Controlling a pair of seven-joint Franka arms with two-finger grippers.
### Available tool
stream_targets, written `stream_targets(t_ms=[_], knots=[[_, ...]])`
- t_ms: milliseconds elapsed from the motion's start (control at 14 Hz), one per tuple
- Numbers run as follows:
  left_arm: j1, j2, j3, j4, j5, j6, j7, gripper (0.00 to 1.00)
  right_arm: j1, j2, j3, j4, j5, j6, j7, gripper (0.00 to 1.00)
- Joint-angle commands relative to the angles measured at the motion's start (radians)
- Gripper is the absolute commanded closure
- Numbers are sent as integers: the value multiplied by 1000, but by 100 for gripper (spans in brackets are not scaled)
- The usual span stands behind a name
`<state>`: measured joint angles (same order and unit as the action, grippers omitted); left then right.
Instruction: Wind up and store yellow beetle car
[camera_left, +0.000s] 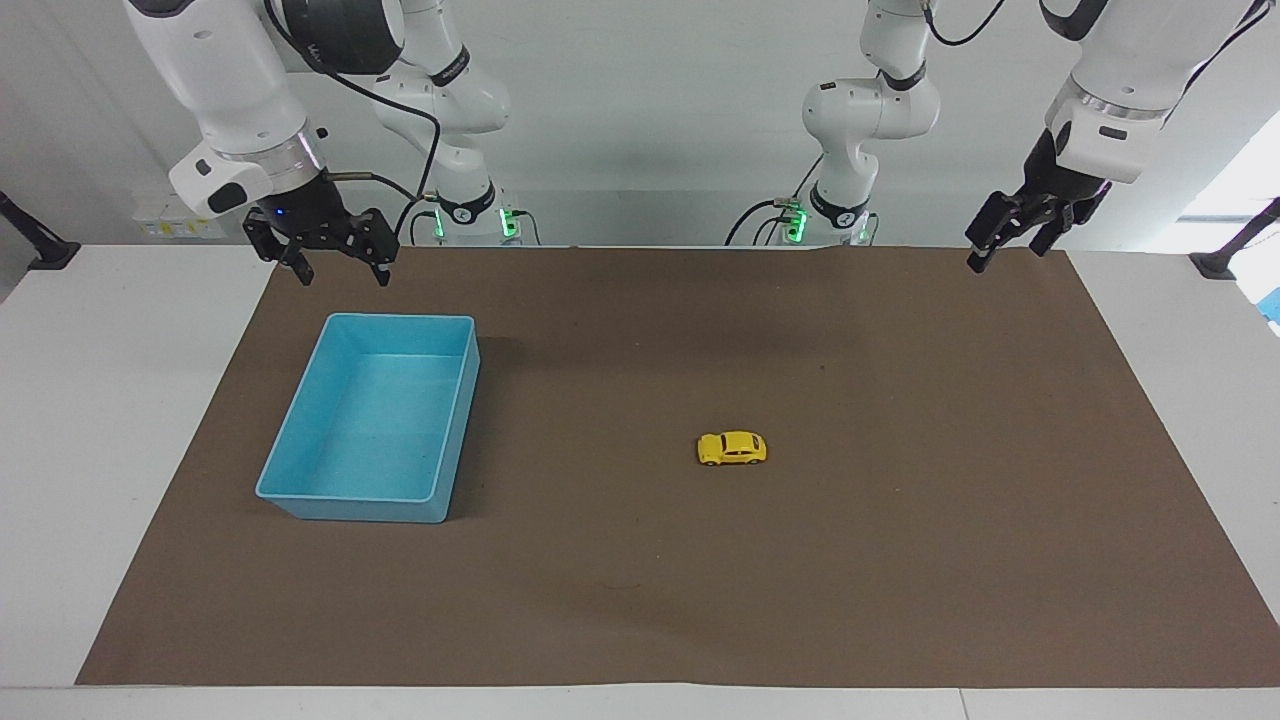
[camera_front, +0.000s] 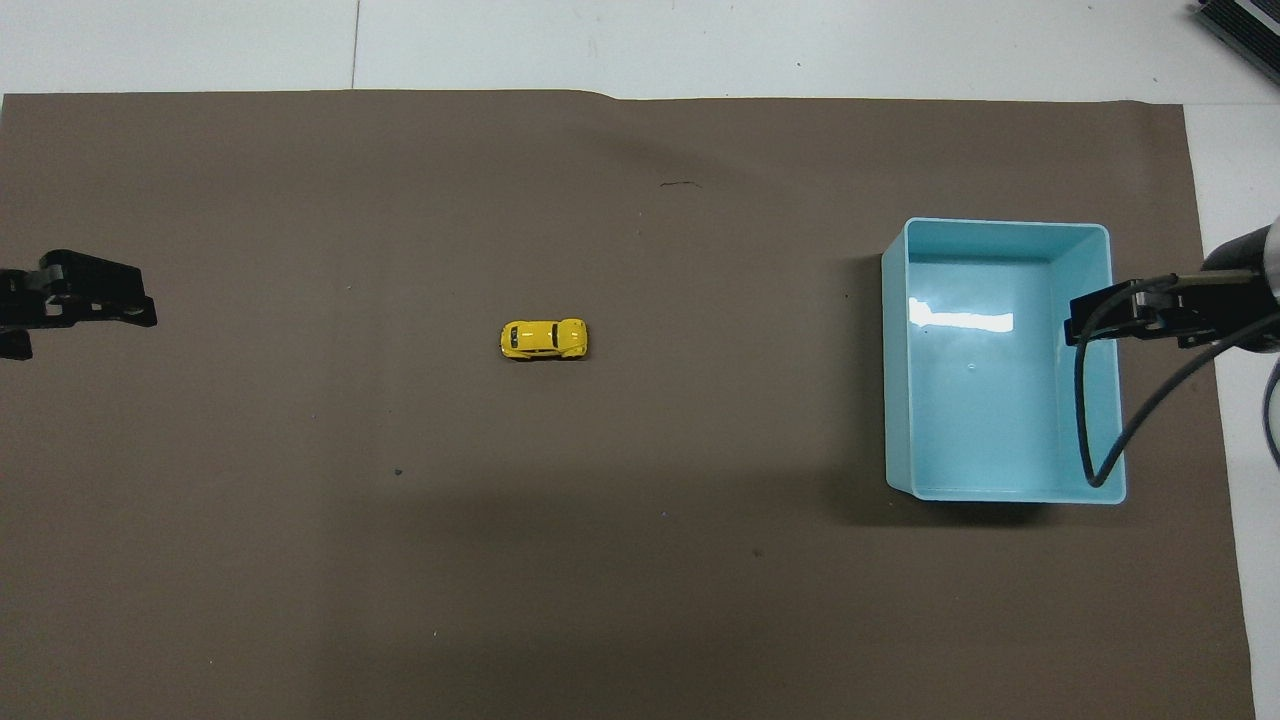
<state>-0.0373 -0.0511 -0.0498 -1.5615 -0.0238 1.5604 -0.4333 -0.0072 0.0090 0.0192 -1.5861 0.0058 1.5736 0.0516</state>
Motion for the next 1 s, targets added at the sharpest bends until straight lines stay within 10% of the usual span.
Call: stream_targets(t_ms=[0,926], knots=[[-7,-27,7,-35,-13,14,-112,0,-13,6,7,11,16,6,8,0],[-102,63,-1,-31,-11,150,-968,0,-13,6,7,11,14,6,8,0]])
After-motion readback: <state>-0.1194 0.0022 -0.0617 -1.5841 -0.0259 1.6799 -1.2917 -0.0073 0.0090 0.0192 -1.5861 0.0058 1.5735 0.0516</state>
